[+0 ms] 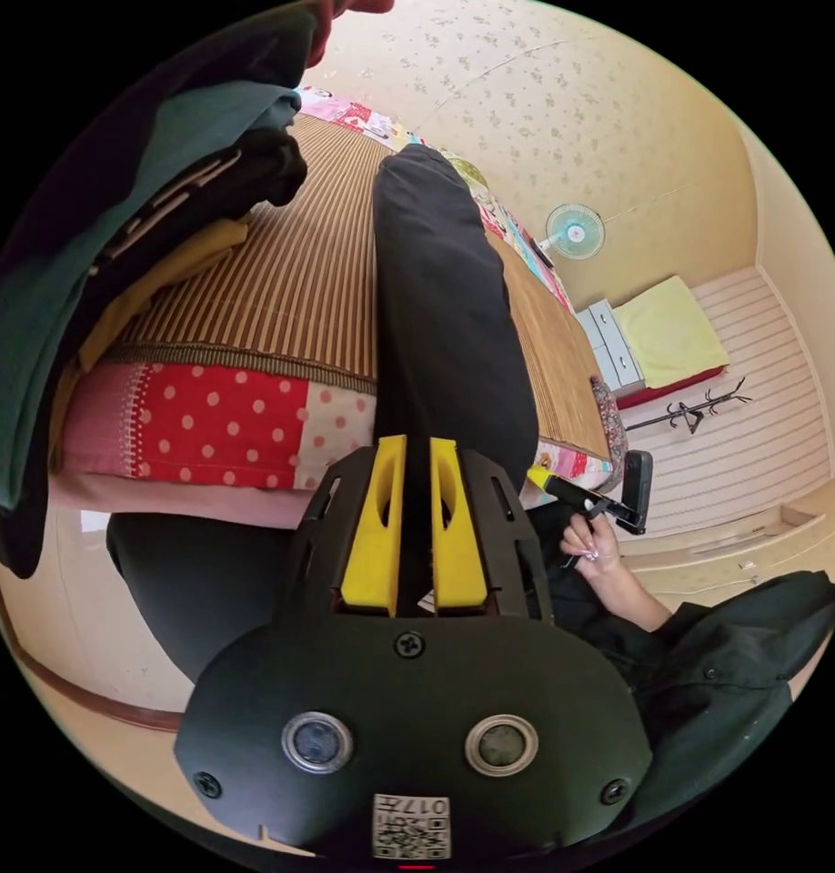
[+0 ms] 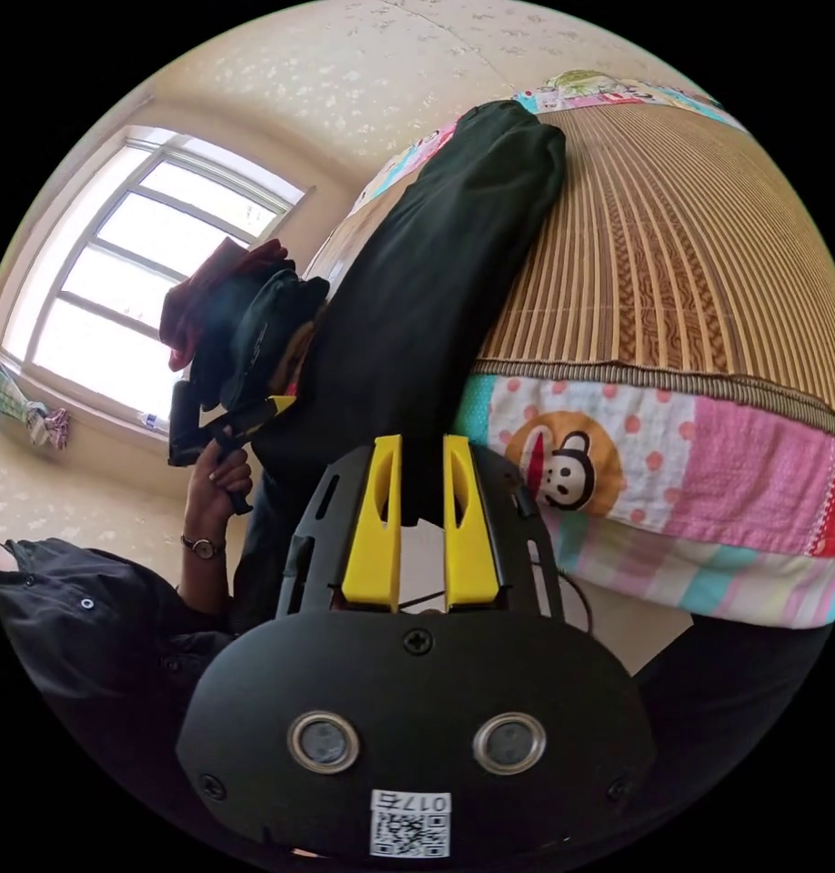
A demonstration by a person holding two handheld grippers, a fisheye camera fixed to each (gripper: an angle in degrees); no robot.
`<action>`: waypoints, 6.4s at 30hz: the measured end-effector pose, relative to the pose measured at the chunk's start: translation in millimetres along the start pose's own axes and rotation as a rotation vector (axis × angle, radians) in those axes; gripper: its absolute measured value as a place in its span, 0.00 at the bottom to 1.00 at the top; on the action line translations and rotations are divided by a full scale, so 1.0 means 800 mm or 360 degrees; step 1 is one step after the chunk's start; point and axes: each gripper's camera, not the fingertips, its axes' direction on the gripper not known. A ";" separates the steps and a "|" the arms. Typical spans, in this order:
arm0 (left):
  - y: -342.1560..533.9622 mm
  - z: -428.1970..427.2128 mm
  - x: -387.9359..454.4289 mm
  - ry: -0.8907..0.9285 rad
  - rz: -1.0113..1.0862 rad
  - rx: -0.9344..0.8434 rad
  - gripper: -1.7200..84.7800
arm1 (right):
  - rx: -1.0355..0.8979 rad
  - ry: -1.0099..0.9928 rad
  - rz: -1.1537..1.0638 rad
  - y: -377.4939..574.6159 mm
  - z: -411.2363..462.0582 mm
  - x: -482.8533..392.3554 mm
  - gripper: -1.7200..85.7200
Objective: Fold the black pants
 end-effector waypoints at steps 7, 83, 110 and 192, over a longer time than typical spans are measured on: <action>-0.004 -0.043 0.057 0.0168 0.0344 -0.0005 0.01 | 0.0070 -0.0074 -0.0197 -0.011 -0.119 -0.022 0.04; 0.008 -0.081 -0.004 0.0142 0.0161 0.0018 0.13 | 0.0051 -0.0175 -0.0285 -0.140 -0.172 -0.081 0.15; 0.038 0.114 0.074 -0.0168 0.0422 -0.1090 0.07 | -0.0599 -0.0053 -0.0546 -0.112 -0.139 -0.125 0.07; -0.026 0.102 0.029 0.1185 0.0462 0.0013 0.06 | 0.0328 -0.1403 -0.0140 -0.293 -0.194 -0.091 0.04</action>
